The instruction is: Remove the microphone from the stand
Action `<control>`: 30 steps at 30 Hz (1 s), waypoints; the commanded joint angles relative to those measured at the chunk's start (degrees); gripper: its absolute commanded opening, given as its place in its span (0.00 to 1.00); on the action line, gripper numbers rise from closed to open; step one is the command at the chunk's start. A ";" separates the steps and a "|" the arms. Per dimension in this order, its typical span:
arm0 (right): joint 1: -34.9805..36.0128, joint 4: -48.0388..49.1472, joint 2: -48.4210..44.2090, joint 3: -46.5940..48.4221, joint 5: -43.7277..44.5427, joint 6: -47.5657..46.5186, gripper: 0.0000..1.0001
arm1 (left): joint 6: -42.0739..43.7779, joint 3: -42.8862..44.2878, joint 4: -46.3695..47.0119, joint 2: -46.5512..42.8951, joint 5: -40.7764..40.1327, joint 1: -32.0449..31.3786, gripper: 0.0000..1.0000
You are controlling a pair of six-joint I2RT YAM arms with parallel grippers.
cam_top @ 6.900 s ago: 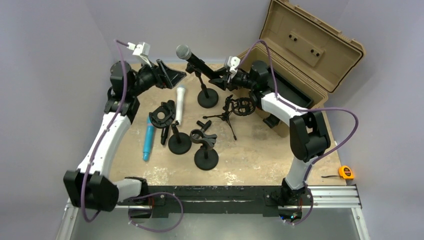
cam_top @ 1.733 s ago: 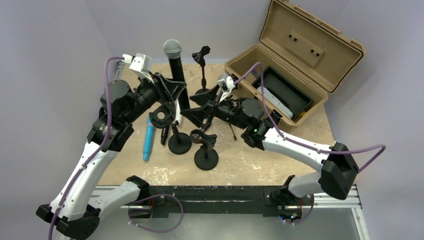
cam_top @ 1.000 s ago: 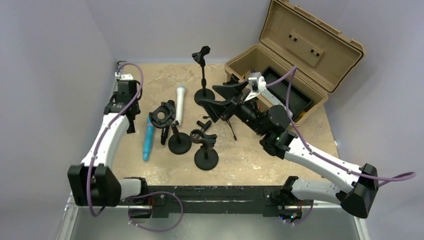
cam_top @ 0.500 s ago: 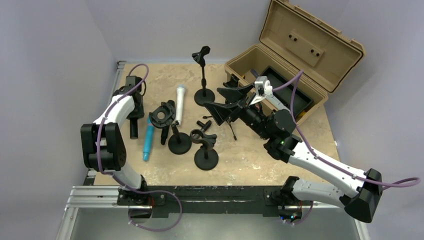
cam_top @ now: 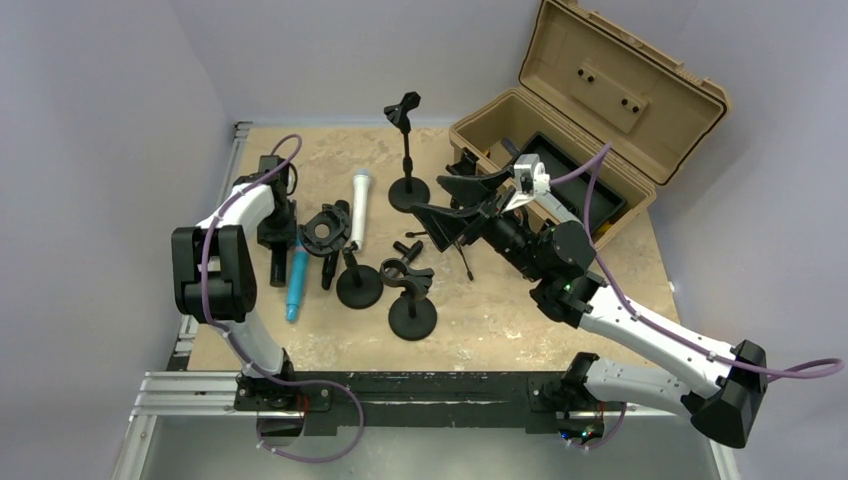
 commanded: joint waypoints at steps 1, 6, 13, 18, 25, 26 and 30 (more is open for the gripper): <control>0.07 1.67 0.45 0.78 0.70 0.37 0.93 | -0.81 2.55 -1.06 0.92 2.52 0.49 0.41; -0.11 0.59 2.90 3.21 2.50 1.96 0.95 | -1.01 2.60 -1.16 1.62 2.88 0.43 0.51; -6.20 -4.38 10.37 10.16 0.72 9.09 0.99 | -1.51 3.19 -1.60 0.59 4.11 0.43 0.60; -14.99 -8.11 16.94 15.45 -3.86 16.48 0.99 | -1.89 2.71 -1.27 -3.95 7.36 0.51 0.66; -20.70 -8.99 27.64 25.98 -8.33 19.25 0.97 | -2.65 3.17 -1.35 -13.43 10.36 0.45 0.71; -20.76 -10.30 29.55 28.30 -7.52 19.65 0.96 | -2.74 2.87 -0.84 -15.01 10.50 0.45 0.72; -20.73 -15.57 37.40 37.38 -4.42 20.11 0.94 | -3.53 1.69 0.66 -20.34 10.83 0.47 0.73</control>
